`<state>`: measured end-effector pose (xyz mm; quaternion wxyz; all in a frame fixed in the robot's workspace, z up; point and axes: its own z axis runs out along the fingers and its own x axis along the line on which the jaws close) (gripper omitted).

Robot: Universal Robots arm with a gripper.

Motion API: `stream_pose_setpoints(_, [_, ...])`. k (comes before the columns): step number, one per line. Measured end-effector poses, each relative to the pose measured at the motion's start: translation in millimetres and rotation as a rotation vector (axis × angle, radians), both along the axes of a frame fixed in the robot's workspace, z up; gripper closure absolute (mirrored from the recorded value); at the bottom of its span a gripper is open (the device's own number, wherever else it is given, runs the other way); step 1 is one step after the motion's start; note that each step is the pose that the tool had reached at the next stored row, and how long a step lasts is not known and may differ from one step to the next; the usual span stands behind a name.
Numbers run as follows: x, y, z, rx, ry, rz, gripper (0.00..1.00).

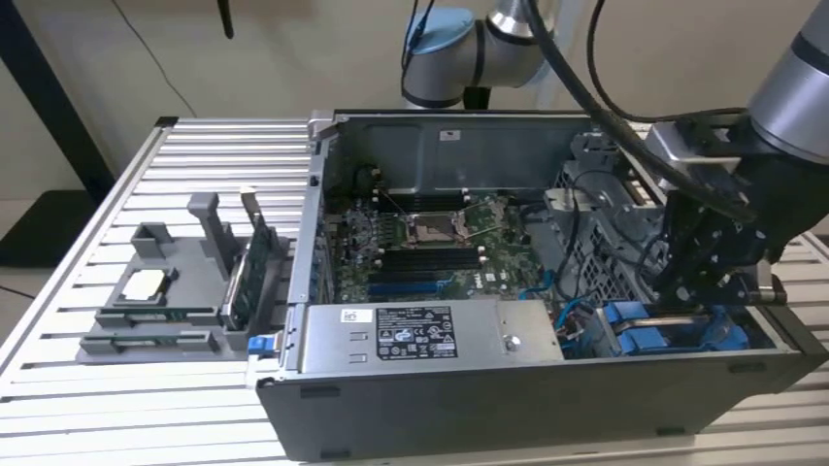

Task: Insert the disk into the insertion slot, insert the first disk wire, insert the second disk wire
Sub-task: 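Insert the second disk wire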

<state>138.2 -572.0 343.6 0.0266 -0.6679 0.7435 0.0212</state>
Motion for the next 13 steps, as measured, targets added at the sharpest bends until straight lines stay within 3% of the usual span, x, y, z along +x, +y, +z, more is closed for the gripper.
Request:
stream_pose_setpoints(9, [0.0,0.0,40.5,-0.0005,0.0026,0.000,0.76])
stream_pose_setpoints(13, [0.0,0.0,43.9,-0.0011,0.0029,0.000,0.76])
